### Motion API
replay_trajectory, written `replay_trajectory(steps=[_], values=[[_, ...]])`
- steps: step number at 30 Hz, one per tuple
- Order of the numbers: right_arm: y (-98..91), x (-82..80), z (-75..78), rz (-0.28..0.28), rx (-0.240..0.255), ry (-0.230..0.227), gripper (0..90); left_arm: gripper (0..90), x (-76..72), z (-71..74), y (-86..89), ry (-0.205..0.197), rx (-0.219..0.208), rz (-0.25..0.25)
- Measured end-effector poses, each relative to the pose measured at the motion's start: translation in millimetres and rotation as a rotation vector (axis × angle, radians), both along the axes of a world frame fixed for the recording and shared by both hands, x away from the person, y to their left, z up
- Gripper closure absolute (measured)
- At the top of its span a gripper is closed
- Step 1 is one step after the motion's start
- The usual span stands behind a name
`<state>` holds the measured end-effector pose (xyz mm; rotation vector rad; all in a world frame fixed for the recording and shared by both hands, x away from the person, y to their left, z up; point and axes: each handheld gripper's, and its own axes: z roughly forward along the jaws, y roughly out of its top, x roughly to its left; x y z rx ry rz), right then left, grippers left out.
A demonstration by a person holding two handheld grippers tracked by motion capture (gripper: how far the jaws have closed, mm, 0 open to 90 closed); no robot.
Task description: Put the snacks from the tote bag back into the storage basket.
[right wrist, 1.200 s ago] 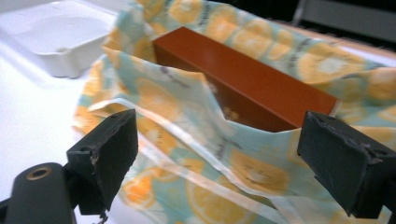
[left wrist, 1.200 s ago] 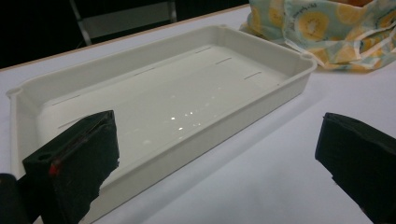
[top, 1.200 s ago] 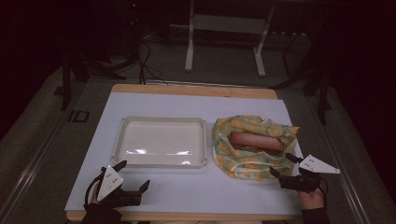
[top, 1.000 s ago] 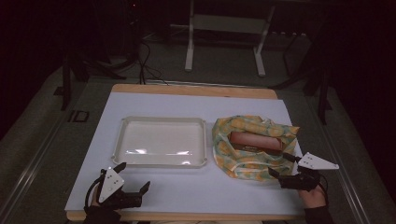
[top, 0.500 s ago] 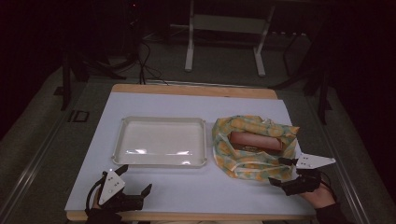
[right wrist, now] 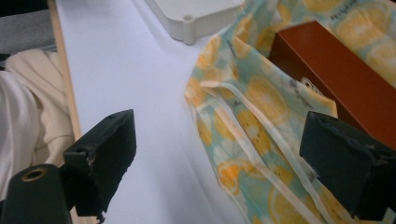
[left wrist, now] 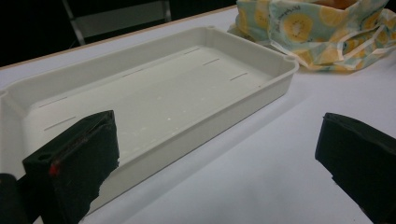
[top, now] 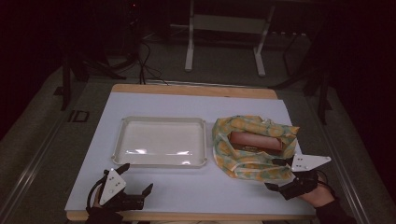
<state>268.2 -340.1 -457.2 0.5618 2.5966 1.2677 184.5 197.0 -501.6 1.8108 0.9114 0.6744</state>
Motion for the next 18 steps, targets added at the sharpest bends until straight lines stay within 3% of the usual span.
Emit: replay_trajectory(steps=[7, 18], values=[[3.8, 3.3, 10.0, 0.034, 0.025, 0.012, 10.8, 0.0, 1.1, -0.4, 0.3, 0.004, -0.002, -0.001], [10.3, 7.9, 29.3, 0.041, 0.039, -0.056, 10.9, 0.0, 1.5, -0.8, 0.2, 0.007, 0.002, -0.005]])
